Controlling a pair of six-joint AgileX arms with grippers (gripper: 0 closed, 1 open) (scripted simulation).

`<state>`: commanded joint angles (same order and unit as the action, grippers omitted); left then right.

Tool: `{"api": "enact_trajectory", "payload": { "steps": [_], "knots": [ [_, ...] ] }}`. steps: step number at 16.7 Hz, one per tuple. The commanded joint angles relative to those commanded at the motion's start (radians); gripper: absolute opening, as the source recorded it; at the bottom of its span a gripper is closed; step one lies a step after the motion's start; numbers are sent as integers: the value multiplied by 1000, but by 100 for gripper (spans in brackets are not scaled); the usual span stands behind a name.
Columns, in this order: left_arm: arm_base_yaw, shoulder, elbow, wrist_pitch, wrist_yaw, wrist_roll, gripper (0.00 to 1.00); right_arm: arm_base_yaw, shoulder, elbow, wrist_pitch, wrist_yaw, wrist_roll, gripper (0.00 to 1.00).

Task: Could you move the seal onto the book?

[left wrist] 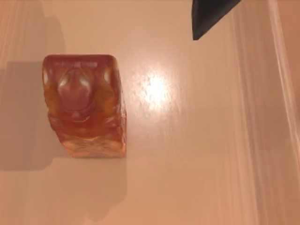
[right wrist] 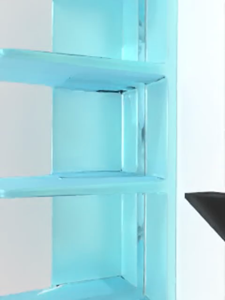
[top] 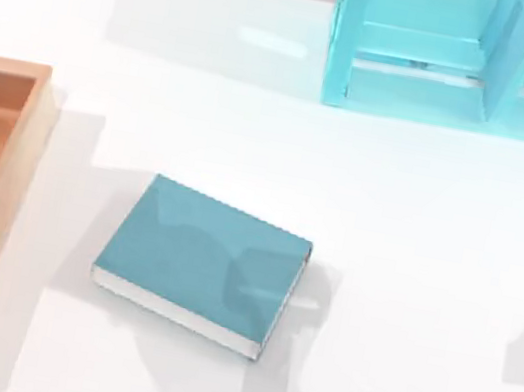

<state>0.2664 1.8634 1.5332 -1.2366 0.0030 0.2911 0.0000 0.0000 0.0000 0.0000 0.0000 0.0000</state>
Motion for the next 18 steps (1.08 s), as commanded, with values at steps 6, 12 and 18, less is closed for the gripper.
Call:
{"api": "enact_trajectory", "payload": {
  "steps": [6, 12, 18],
  "knots": [
    [-2, 17, -48, 65, 0, -2, 100, 0, 0, 0, 0, 0, 0, 100],
    [1, 80, -204, 283, 0, 2, 100, 0, 0, 0, 0, 0, 0, 100],
    [2, 106, -268, 374, 1, 4, 100, 0, 0, 0, 0, 0, 0, 100]
  ]
}}
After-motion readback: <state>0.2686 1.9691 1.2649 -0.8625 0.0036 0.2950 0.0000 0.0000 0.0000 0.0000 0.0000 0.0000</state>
